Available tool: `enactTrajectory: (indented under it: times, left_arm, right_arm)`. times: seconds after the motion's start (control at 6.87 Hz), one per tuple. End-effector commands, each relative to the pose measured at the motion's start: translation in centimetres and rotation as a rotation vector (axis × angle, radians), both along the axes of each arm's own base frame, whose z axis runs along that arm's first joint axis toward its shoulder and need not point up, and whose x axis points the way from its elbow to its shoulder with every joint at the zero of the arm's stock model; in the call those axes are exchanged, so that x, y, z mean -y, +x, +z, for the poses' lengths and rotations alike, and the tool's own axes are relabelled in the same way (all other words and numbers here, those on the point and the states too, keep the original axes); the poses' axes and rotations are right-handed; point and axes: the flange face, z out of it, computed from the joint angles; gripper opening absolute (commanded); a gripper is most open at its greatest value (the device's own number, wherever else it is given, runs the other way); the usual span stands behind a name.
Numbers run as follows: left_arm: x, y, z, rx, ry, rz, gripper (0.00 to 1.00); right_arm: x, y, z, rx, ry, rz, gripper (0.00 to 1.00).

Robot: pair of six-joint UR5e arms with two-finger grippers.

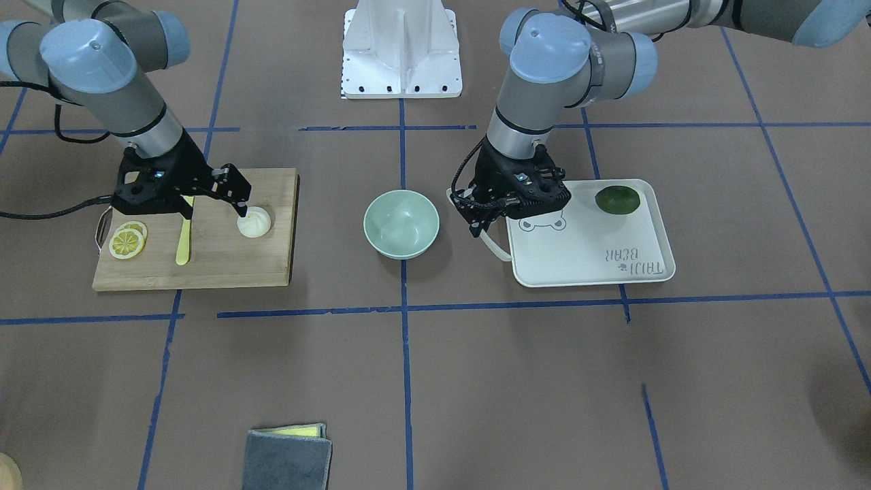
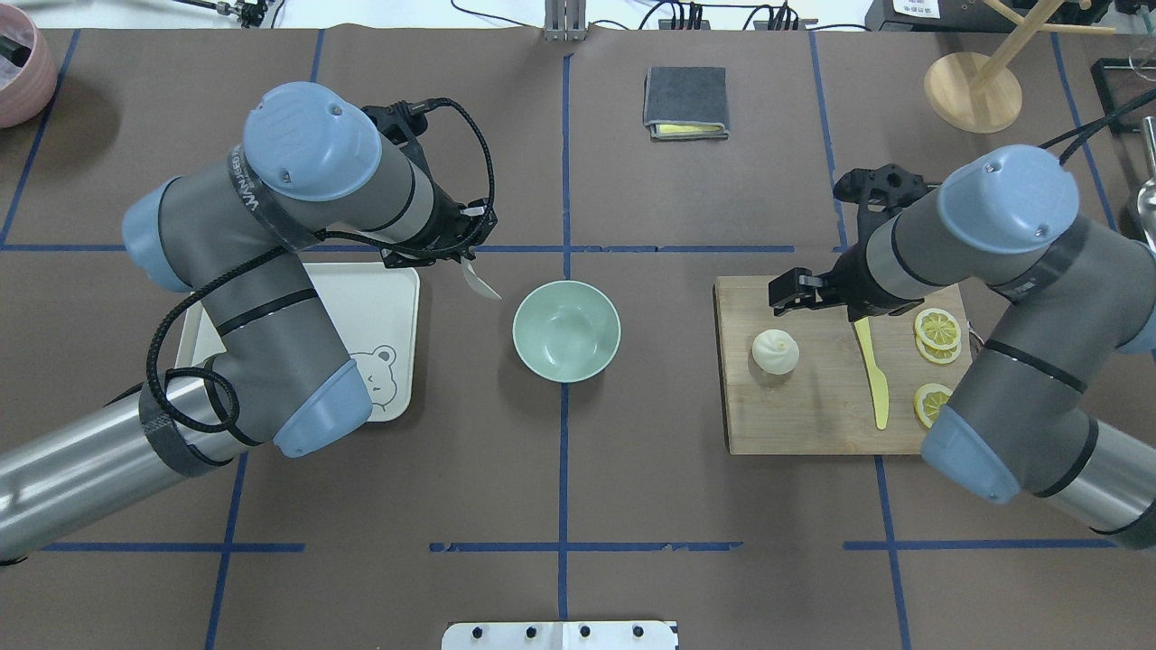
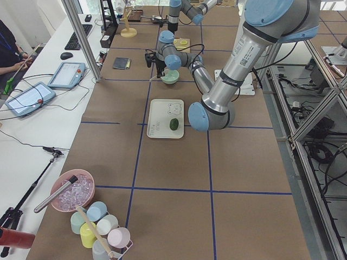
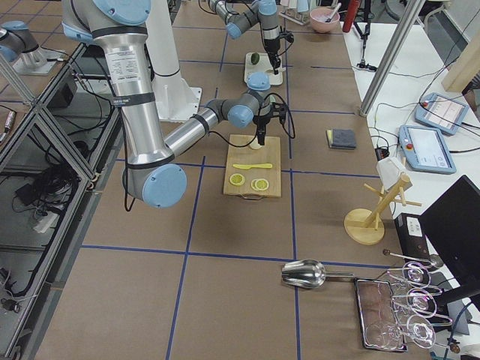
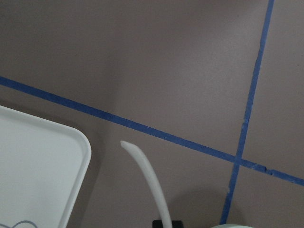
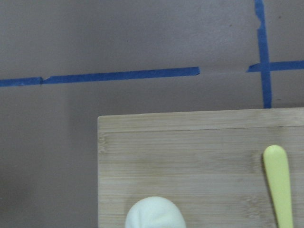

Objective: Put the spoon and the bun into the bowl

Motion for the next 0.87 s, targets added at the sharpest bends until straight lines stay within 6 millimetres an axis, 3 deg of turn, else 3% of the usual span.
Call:
enactTrajectory:
  times: [0.0,0.15,0.29,0.44,0.58,0.73]
  left_arm:
    - [0.9,1.7,-1.0,-0.020,0.002,-0.004,0.00]
    - [1.1,2.2,-1.7,-0.029,-0.013,-0.012,0.00]
    - [0.6,5.3,-2.5,-0.009,-0.003,-0.026,0.00]
    - [0.0,7.0,-2.7,-0.005,0.022,-0.035,0.00]
    - [0.0,7.0,-2.6,-0.006,0.023,-0.036,0.00]
    - [-0.1,7.1,-2.6,-0.005,0.023,-0.035,0.00]
  right_arm:
    - [-1.3,-4.8,0.6,-0.042,0.010,-0.030,1.00]
    - [-1.9,-5.2,1.3,-0.052,0.004,-0.042,1.00]
    - [-1.7,-5.4,2.2,-0.067,-0.007,-0.042,1.00]
    - [-1.7,-5.5,2.2,-0.067,-0.008,-0.043,0.95]
    - [-1.7,-5.5,2.1,-0.065,-0.007,-0.045,0.90]
    - [-1.6,-5.6,1.8,-0.061,-0.004,-0.045,0.77]
